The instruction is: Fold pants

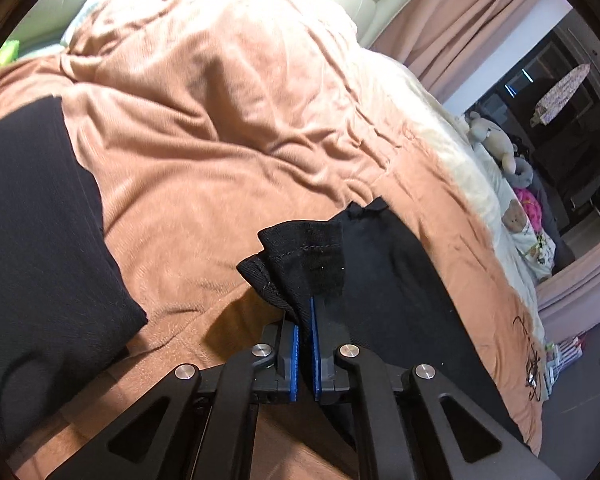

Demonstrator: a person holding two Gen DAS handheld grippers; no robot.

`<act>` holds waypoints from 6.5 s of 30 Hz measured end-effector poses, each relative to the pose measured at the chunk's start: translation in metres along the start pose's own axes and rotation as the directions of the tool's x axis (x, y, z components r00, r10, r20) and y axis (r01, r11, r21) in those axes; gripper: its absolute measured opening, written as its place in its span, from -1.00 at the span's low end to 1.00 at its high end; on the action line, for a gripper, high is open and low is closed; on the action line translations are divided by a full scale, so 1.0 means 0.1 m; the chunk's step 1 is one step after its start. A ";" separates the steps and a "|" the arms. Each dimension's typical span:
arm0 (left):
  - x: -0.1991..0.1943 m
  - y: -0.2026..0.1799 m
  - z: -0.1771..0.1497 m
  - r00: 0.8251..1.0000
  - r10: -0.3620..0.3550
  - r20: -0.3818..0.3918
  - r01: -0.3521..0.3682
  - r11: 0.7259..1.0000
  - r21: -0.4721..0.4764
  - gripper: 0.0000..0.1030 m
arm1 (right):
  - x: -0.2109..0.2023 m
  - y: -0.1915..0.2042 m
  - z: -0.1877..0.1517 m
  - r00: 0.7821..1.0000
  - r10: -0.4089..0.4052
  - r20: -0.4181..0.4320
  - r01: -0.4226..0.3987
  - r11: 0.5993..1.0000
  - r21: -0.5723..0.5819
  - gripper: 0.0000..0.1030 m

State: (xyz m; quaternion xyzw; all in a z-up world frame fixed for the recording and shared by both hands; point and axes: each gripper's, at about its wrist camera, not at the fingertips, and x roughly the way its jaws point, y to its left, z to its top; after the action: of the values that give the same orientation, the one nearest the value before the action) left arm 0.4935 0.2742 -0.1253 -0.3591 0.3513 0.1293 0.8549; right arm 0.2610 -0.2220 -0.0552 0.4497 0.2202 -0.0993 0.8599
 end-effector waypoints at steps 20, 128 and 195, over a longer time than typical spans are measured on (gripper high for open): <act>-1.11 0.26 -0.13 0.999 -0.038 0.020 0.038 0.999 -0.039 -0.92 | -0.65 -0.06 -0.16 0.998 0.063 0.025 -0.063 0.998 -0.003 -0.98; -2.39 -0.16 -1.58 0.996 0.028 -0.083 0.004 0.930 0.367 0.99 | -0.57 2.22 -0.88 0.957 0.010 -0.290 -0.232 0.629 -0.742 0.81; -0.62 0.18 -0.58 0.896 0.362 -0.258 -0.303 0.922 0.240 -0.95 | 2.12 3.15 -1.87 0.617 -0.414 -0.670 -0.671 0.168 -0.722 -0.51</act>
State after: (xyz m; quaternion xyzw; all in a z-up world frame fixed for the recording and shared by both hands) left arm 0.4111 0.2475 -0.1207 -0.2238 0.5431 0.1837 0.7882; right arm 0.5104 0.1177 -0.0181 -0.1975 0.5235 0.3558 0.7486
